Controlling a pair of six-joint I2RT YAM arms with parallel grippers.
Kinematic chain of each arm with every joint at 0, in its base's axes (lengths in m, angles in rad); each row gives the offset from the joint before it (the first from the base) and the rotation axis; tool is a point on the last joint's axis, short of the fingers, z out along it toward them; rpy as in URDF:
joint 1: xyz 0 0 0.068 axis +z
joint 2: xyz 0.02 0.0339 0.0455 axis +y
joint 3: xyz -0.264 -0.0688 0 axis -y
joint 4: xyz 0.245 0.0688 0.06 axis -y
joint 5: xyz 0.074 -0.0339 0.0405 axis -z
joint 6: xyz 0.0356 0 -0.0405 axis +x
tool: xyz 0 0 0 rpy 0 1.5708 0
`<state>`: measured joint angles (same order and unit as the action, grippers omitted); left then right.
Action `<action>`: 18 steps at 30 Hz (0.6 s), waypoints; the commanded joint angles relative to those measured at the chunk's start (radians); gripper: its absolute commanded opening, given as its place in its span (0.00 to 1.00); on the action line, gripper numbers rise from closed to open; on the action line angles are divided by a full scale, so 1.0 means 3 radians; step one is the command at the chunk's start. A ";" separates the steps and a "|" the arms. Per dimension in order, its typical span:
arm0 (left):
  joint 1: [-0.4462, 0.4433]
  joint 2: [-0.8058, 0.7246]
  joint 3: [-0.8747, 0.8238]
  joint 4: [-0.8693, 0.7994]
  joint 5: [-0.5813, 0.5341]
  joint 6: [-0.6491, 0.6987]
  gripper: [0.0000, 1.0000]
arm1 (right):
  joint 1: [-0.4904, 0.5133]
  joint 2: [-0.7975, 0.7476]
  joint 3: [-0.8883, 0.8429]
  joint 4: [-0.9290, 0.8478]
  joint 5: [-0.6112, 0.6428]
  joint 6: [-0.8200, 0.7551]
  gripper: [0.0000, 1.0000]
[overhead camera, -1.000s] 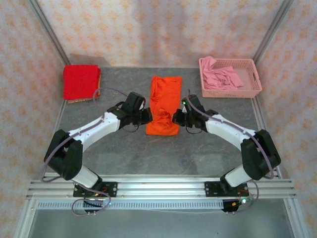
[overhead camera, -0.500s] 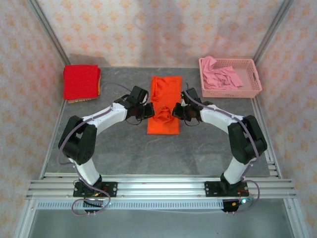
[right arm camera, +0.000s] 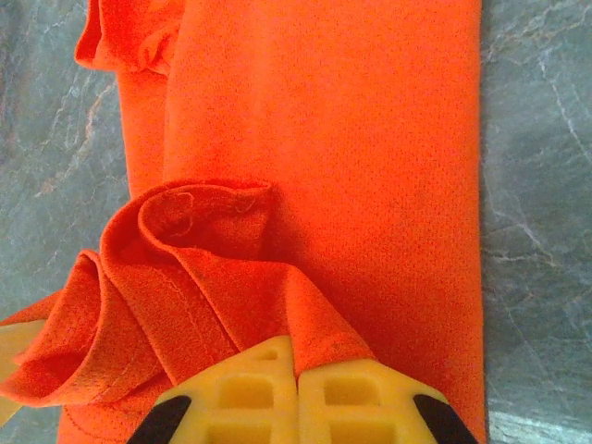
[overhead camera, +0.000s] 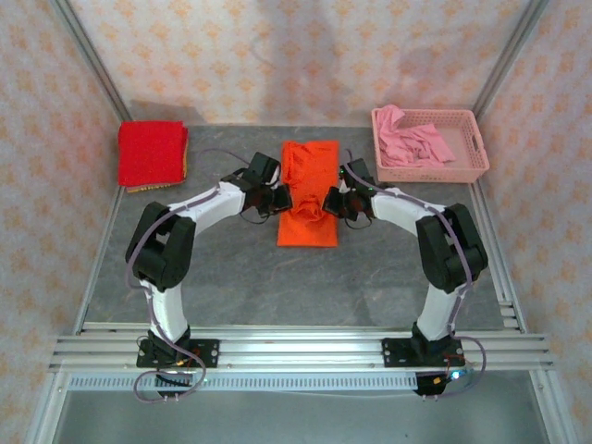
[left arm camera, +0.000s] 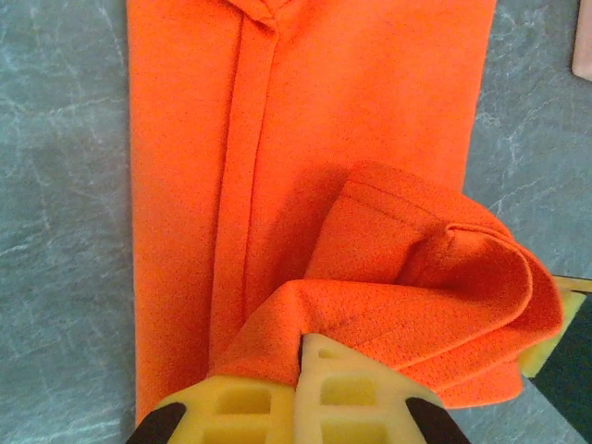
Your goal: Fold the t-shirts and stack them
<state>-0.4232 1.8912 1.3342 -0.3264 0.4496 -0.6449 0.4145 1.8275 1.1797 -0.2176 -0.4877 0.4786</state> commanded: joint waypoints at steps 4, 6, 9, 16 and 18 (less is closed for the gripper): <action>0.0040 0.0181 0.0219 -0.0047 0.0046 0.0076 0.00 | -0.0069 0.0123 0.0192 0.0014 0.0020 -0.0096 0.00; 0.0046 0.0230 0.0260 -0.0057 0.0046 0.0066 0.00 | -0.0087 0.0170 0.0231 0.0019 0.0036 -0.0096 0.00; 0.0051 0.0284 0.0295 -0.0058 0.0007 0.0063 0.00 | -0.0098 0.0200 0.0260 0.0065 0.0049 -0.0106 0.04; 0.0071 0.0289 0.0335 -0.0085 -0.0082 0.0065 0.49 | -0.0102 0.0014 0.0198 0.0184 0.0142 -0.0157 0.43; 0.0072 0.0222 0.0304 -0.0063 -0.0105 0.0059 0.65 | -0.0102 -0.0122 0.0140 0.0178 0.0229 -0.0186 0.50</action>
<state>-0.4110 1.9862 1.4094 -0.3332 0.4408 -0.6266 0.3897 1.8729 1.2304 -0.1867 -0.4698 0.4469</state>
